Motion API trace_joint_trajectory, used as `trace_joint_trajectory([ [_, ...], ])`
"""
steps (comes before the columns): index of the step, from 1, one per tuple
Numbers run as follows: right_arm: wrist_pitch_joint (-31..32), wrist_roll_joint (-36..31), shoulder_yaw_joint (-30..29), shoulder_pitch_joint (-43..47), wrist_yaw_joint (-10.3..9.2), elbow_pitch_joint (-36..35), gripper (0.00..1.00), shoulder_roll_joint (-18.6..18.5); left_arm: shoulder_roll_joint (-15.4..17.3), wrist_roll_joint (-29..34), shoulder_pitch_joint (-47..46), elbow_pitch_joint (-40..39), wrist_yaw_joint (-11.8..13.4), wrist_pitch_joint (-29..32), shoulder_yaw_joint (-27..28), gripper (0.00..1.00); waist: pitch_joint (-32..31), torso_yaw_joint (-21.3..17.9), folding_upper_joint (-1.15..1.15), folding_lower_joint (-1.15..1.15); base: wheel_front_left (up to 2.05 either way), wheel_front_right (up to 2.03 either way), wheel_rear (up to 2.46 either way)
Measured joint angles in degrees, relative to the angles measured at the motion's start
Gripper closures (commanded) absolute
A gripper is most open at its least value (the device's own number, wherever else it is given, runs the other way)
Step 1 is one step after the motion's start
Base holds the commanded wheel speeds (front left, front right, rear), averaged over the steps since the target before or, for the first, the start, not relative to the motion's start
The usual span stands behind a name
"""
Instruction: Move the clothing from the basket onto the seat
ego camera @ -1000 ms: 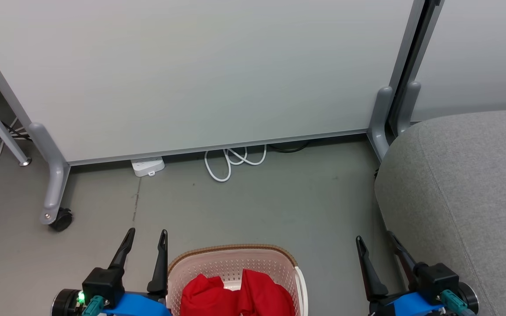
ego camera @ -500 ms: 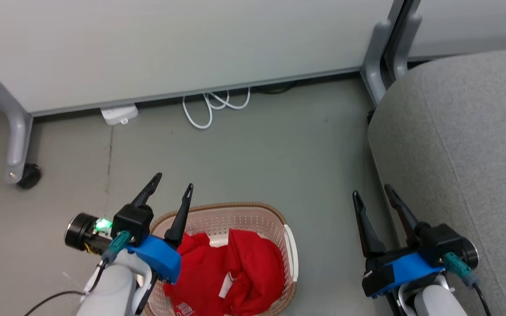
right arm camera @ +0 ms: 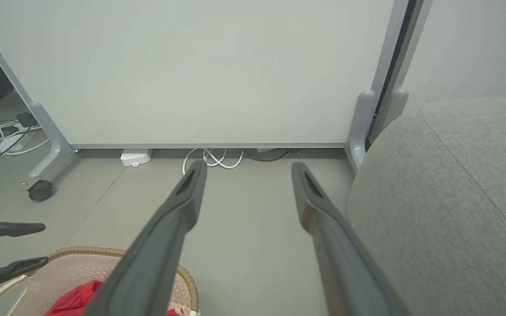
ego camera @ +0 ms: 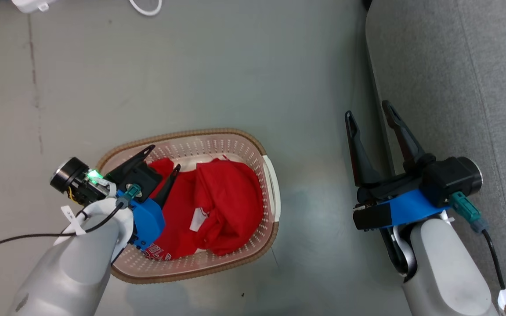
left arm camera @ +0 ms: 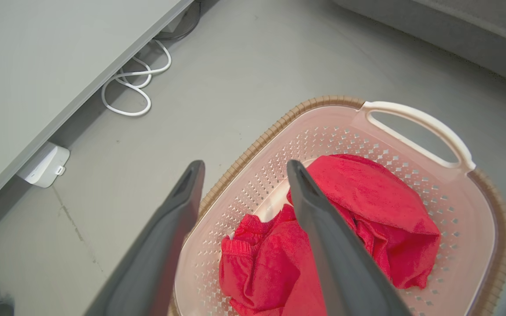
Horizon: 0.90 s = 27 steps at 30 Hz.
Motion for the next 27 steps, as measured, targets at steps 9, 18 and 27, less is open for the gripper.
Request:
trace_joint_trajectory([
  [9, -0.01, -0.86, -0.27, -4.22, 0.01, -1.94, 0.0, 0.0, 1.74, -1.64, -8.36, 12.62, -0.08, 0.01, -12.92, 0.0, 11.12, -2.3, 0.0, 0.0, 0.0, 0.0, 0.0],
  [18, -0.01, -1.24, -0.64, -6.55, 0.01, -3.92, 0.0, 0.01, 1.7, -3.81, -14.41, 19.94, -0.08, 1.93, -22.06, 0.0, 18.99, -3.61, 0.0, 0.0, 0.0, 0.0, 0.0],
  [27, -0.01, -0.83, -1.03, -8.22, 0.01, -5.37, 0.0, 0.01, 2.16, -4.32, -19.03, 22.14, -0.08, 6.75, -26.73, 0.25, 23.8, -4.28, 0.0, -0.01, 0.0, 0.0, 0.0],
])
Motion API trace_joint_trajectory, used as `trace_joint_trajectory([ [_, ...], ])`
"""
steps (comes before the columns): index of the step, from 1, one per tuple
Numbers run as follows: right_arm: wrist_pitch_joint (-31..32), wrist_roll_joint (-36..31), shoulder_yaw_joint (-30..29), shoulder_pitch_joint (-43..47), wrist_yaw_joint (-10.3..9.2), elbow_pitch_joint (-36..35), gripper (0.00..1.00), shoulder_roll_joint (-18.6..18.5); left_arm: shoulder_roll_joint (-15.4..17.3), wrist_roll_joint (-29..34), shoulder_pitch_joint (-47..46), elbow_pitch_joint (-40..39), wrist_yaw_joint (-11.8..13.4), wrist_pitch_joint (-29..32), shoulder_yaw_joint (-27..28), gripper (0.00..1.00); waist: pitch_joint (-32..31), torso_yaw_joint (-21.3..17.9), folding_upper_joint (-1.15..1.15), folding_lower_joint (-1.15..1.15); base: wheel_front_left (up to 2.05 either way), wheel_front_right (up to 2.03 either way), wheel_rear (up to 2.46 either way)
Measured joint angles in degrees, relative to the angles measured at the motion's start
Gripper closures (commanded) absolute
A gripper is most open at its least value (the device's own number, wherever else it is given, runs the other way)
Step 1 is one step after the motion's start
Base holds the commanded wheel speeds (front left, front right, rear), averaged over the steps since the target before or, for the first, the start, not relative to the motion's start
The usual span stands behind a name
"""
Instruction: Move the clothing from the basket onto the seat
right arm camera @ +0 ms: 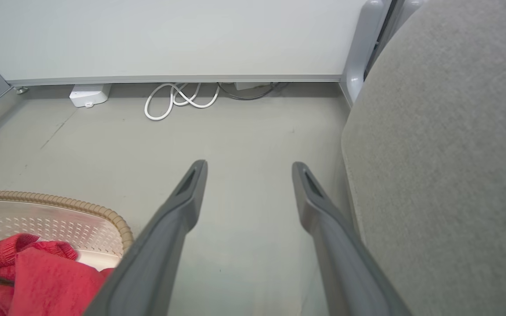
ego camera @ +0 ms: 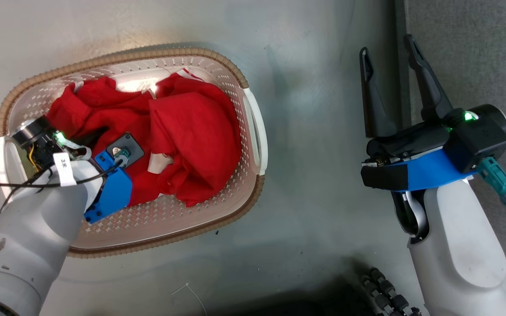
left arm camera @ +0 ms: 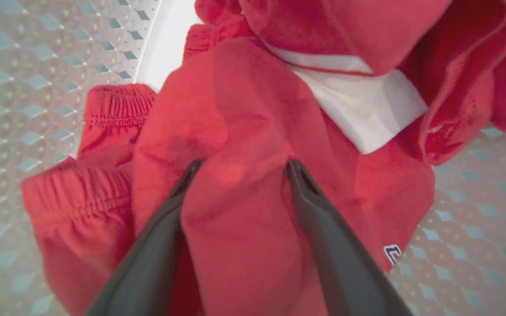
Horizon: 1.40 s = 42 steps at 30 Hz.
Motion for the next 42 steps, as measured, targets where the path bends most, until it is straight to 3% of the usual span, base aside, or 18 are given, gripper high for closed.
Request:
trace_joint_trajectory([
  [1, 0.0, 0.0, -0.07, 0.0, 0.0, -0.08, 0.0, 0.0, 0.05, 0.22, -0.41, 0.15, 0.0, 0.67, -0.34, 0.91, 0.29, 0.0, 0.0, 0.0, 0.0, 0.0, 0.0],
  [2, 0.0, 0.01, -0.13, 0.01, 0.0, -0.11, 0.0, 0.0, 0.1, 0.3, -0.67, 0.26, 0.0, 1.0, -0.51, 1.0, 0.51, 0.02, 0.0, 0.0, 0.0, 0.0, 0.0],
  [14, 0.0, 0.15, -1.74, 0.87, 0.0, 0.59, 0.0, 0.0, -1.16, -1.14, 0.66, 0.76, 0.02, 0.36, -1.54, 1.0, -2.29, 0.17, 0.0, -0.01, 0.0, 0.0, 0.0],
  [21, 0.0, -0.57, -3.61, 4.29, 0.0, 2.05, 0.0, 0.01, -4.78, -3.68, 4.71, 0.03, 0.01, -4.67, -1.55, 1.0, -8.47, 1.39, 0.0, -0.01, 0.0, 0.0, 0.0],
  [28, 0.01, -1.68, -4.83, 8.61, 0.0, 3.43, 0.0, 0.02, -6.14, -8.65, 9.66, -2.31, 0.01, -6.49, 1.21, 1.0, -16.67, 3.23, 0.0, -0.02, 0.0, 0.0, 0.0],
  [42, 0.0, -2.12, -5.27, 17.98, 0.0, 6.41, 0.0, 0.03, -2.96, -15.7, 20.8, -23.59, 2.68, -6.7, 12.55, 1.0, -34.79, 7.65, 0.0, -0.03, 0.0, 0.0, 0.0],
])
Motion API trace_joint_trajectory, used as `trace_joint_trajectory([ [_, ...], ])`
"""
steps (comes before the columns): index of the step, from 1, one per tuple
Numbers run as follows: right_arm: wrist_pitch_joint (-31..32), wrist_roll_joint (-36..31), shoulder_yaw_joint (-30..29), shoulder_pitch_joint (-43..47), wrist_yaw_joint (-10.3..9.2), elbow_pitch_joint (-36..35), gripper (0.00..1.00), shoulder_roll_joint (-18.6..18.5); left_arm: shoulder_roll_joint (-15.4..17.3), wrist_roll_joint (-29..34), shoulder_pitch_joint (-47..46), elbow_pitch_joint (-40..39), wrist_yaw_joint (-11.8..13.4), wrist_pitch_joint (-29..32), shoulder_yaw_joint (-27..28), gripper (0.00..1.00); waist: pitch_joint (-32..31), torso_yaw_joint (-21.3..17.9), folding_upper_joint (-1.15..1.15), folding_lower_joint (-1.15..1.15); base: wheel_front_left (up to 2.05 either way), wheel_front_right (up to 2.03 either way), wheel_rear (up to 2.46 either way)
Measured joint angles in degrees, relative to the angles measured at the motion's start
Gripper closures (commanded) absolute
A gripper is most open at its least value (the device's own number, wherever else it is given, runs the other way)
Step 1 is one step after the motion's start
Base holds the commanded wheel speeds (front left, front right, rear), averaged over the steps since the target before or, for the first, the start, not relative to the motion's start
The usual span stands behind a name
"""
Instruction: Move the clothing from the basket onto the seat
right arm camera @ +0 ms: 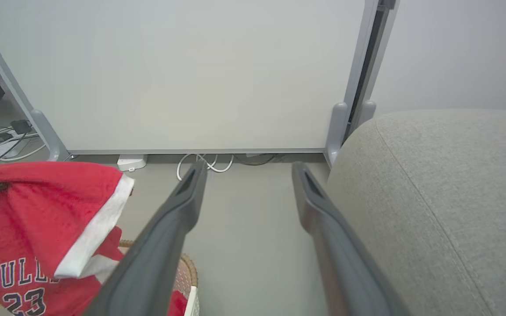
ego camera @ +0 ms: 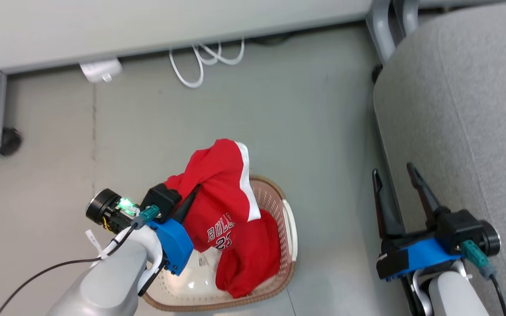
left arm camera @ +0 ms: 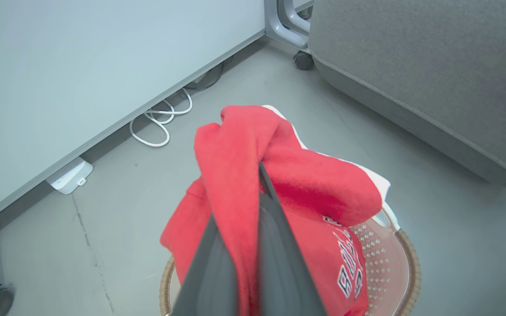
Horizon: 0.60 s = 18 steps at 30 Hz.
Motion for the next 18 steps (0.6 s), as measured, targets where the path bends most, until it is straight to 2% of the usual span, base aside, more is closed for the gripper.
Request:
trace_joint_trajectory([
  [9, 0.0, 0.79, 0.54, 4.74, 0.0, 1.04, 0.0, -0.01, 0.87, -0.65, 2.93, -11.13, 2.71, -0.01, 6.41, 1.0, -10.0, 1.81, 0.0, 0.0, 0.0, 0.0, 0.0],
  [18, 0.0, 1.32, 1.44, 8.72, 0.0, 1.64, 0.0, -0.01, -1.08, -0.88, 3.16, -18.45, 3.66, -0.01, 8.92, 1.0, -16.84, 2.67, 0.0, 0.01, 0.0, 0.0, 0.0],
])
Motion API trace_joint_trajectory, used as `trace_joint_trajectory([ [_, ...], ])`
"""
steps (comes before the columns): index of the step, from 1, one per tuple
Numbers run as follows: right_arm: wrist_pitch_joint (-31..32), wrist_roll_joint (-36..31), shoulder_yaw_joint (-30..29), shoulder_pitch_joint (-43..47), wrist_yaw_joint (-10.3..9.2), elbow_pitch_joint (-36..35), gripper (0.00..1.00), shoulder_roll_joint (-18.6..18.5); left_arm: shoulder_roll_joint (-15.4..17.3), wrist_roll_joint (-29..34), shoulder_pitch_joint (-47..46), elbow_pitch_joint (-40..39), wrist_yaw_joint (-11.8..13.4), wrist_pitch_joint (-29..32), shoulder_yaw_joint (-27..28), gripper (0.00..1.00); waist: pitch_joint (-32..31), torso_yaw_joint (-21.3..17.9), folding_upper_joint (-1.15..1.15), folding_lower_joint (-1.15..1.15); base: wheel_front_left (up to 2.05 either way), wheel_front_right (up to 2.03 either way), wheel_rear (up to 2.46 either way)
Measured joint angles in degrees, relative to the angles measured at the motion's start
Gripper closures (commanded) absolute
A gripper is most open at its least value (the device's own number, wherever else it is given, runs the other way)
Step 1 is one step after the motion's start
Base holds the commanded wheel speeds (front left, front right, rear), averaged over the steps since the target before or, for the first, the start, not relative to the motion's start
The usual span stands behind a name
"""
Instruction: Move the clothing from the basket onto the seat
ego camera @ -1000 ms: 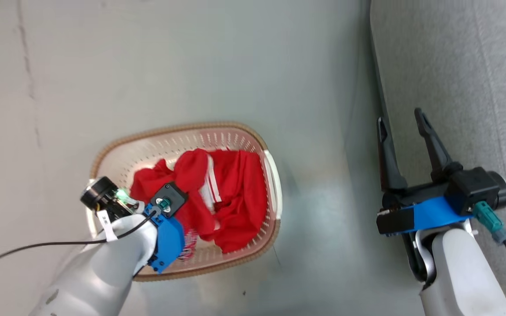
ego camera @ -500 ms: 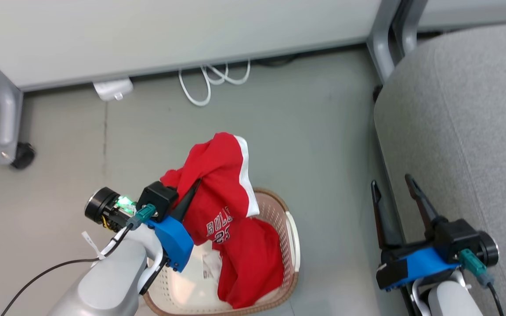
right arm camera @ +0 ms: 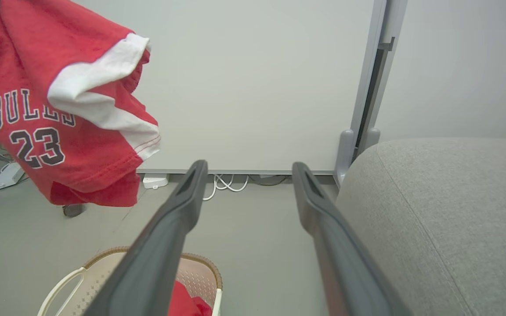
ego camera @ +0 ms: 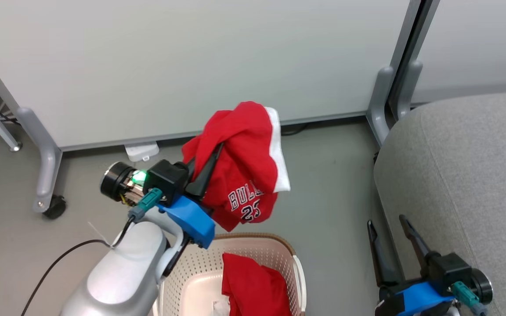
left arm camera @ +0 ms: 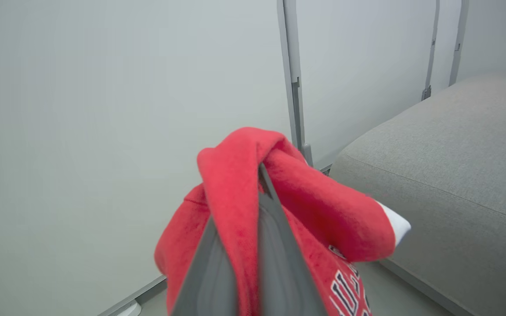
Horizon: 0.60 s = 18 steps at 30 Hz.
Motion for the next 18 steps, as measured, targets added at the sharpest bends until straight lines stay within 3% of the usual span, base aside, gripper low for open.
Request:
trace_joint_trajectory([
  [7, 0.0, 0.87, 1.25, 2.01, 0.0, 0.54, 0.0, 0.0, -1.57, 0.23, 0.0, -3.38, 0.32, 0.01, -0.59, 1.0, -3.21, 0.52, 0.0, 0.0, 0.0, 0.0, 0.0],
  [18, 0.0, 1.49, 6.04, 2.02, 0.0, 1.05, 0.0, 0.0, -1.4, -0.12, 0.0, -5.52, 0.75, 1.31, -1.52, 1.0, -3.44, 0.83, 0.0, 0.01, 0.0, 0.0, 0.0],
])
